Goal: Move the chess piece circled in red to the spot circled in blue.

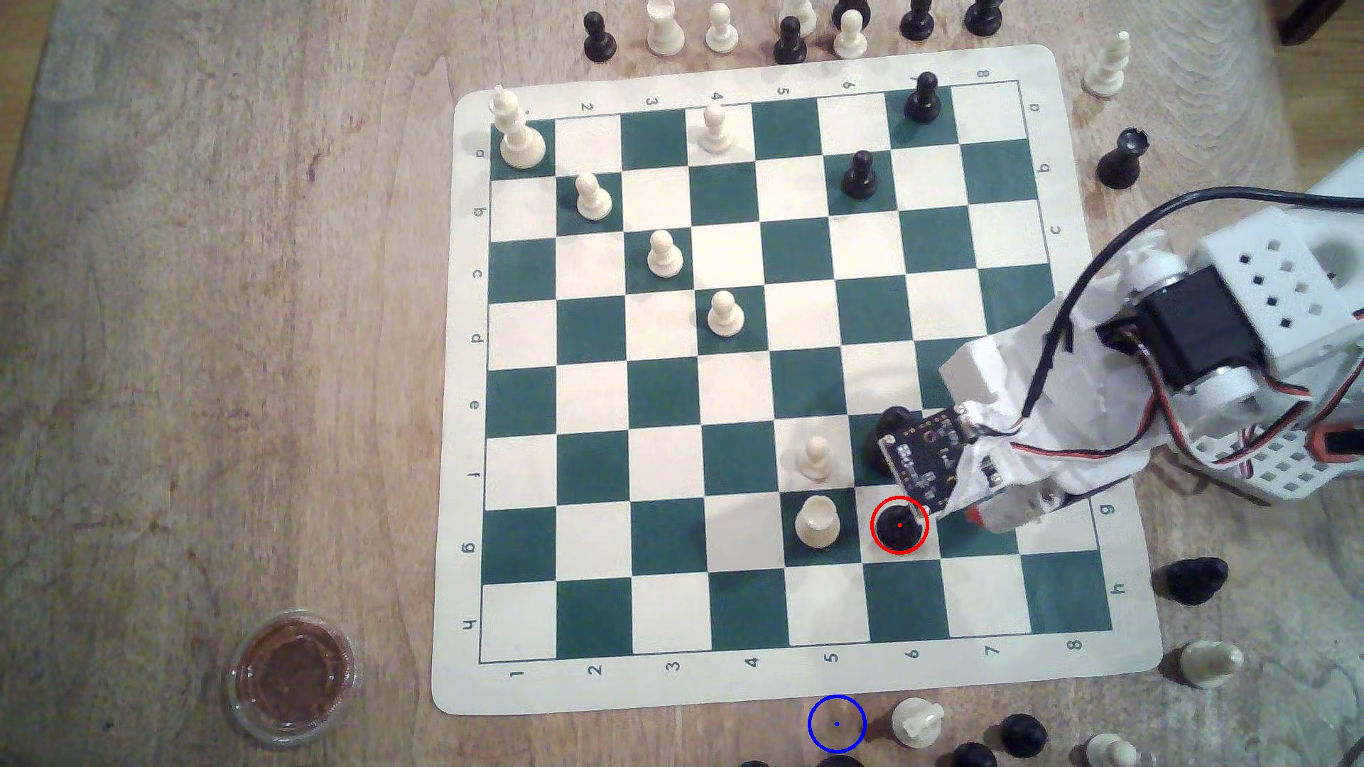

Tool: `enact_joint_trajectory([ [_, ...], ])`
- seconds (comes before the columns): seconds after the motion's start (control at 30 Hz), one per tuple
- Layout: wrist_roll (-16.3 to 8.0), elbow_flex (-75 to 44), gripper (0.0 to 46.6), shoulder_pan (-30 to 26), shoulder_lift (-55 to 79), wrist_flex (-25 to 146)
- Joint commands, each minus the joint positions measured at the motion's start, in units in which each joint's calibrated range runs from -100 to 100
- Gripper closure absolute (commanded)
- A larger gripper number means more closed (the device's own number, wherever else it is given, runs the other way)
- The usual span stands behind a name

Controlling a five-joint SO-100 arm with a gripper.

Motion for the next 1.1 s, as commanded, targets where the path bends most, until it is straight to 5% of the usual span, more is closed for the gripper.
enact_joint_trajectory([
  [0.0,-0.1,-2.27,36.6,-0.05,2.9,-2.69],
  [0.9,-0.15,-7.62,37.9,0.57,11.38,-12.02],
  [1.07,-1.71,-8.8,37.7,-0.6,12.06,-13.33],
])
